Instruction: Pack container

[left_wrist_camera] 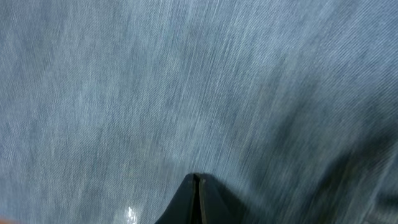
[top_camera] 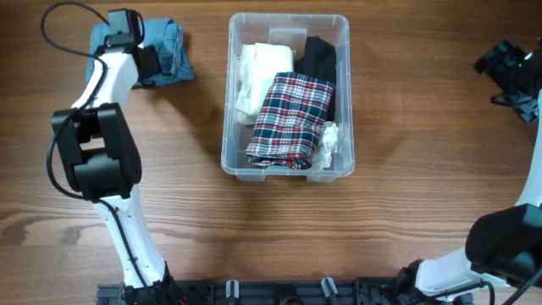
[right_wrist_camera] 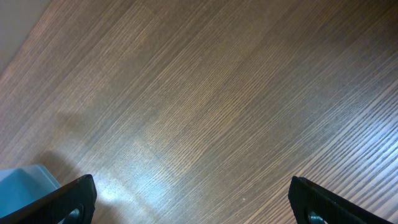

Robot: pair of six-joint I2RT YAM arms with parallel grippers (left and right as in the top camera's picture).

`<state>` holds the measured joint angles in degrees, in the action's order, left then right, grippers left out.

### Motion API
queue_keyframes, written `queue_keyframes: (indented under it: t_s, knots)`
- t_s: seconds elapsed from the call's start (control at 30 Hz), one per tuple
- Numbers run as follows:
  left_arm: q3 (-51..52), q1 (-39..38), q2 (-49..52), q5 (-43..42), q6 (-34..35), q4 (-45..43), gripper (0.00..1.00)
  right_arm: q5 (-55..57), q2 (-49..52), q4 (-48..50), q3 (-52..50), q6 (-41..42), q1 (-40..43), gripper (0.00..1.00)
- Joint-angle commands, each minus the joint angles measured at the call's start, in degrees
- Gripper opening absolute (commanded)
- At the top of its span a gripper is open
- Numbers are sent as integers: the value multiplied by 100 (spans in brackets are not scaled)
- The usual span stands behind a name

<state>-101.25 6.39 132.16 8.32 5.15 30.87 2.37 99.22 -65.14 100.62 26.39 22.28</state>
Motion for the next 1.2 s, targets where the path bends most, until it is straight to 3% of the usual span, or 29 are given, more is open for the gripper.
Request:
queue_keyframes:
  t_s: [0.0,0.27,0.6,0.8,1.0,1.17]
  knots:
    - [192,37,256,-376,592,682,4,-55,42,20,-24,72,-9,100]
    - [192,20,256,-2131,627,1521,4,-52,42,22,-24,74,-9,100]
    - [181,-219,-79,-3292,625,1950,4,-55,42,20,-24,74,-9,100]
    - [-142,-122,-909,-3193,557,1698,4,-52,42,20,-24,76,-9,100]
    - [-199,238,-1685,-1788,557,807,8,-55,42,20,-24,74,-9,100]
    - [-195,612,-1587,-1521,398,645,4,-55,42,20,-24,74,-9,100]
